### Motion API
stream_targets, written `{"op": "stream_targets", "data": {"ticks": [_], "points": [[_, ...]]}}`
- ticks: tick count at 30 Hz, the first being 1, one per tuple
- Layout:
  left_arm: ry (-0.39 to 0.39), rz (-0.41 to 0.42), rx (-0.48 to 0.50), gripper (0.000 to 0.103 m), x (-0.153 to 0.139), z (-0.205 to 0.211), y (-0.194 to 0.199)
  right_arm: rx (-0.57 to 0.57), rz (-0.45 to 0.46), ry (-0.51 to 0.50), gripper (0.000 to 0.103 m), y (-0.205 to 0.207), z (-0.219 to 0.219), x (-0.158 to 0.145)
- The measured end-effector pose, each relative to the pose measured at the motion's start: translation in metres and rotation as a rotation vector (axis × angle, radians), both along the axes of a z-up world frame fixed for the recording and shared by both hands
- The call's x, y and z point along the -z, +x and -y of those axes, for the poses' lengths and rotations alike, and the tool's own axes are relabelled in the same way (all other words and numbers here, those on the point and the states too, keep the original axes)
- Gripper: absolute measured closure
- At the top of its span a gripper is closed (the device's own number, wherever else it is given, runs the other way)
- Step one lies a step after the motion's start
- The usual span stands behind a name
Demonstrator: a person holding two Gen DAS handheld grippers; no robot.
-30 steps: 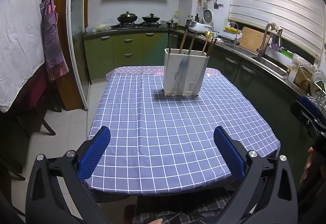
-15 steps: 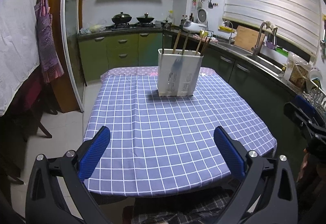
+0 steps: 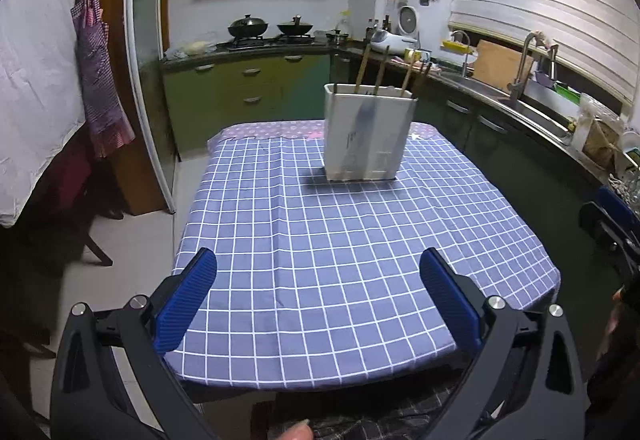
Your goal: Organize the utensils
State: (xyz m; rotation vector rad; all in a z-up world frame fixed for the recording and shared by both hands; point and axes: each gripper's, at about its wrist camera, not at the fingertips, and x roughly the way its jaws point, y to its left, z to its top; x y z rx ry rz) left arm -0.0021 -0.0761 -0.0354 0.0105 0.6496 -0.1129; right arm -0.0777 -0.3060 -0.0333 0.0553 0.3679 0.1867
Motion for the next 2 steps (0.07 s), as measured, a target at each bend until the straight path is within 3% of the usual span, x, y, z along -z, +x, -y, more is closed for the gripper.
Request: {"op": "stream_targets", "data": {"ticks": [2], "points": [[-0.001, -0.010, -0.014, 0.006, 0.0028, -0.0034, 0.0059, 0.004, -0.010, -0.003, 0.004, 0.0035, 0.0006, 0.0023]]}}
